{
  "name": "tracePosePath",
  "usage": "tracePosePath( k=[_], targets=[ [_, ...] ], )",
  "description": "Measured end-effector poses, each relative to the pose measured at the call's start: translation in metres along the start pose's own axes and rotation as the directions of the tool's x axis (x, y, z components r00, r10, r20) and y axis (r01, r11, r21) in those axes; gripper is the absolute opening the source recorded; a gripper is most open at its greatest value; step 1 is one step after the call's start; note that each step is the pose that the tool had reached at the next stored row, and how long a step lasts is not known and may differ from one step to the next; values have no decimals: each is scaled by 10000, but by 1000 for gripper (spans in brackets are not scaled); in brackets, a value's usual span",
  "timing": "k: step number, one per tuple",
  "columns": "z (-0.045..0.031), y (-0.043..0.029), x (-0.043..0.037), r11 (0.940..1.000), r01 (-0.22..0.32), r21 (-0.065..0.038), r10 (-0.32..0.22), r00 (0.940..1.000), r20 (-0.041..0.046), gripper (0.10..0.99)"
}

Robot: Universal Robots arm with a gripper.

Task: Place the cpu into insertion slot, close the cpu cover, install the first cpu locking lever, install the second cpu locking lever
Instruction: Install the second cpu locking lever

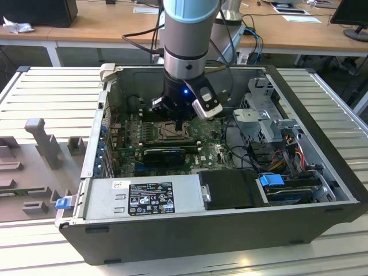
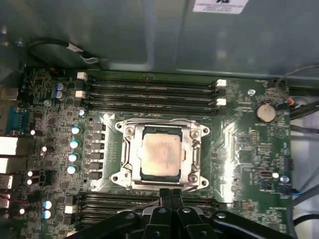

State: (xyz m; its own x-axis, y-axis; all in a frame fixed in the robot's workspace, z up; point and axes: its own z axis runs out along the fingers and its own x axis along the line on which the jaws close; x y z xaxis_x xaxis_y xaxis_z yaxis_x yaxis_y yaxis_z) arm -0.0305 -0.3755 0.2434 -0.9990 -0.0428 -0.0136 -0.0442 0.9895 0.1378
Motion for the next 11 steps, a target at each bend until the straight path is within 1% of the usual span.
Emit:
tracePosePath(
  k=[2, 3, 7, 8, 11],
  targets=[
    [22, -28, 48, 10000, 9, 1, -9, 10000, -3, 106],
    [27, -30, 72, 10000, 17, -2, -17, 10000, -2, 106],
    [46, -32, 225, 10000, 39, -8, -39, 10000, -4, 106],
    [72, -35, 238, 10000, 52, -16, -52, 10000, -6, 106],
    [135, -44, 239, 10000, 97, -17, -97, 10000, -13, 106]
  ],
)
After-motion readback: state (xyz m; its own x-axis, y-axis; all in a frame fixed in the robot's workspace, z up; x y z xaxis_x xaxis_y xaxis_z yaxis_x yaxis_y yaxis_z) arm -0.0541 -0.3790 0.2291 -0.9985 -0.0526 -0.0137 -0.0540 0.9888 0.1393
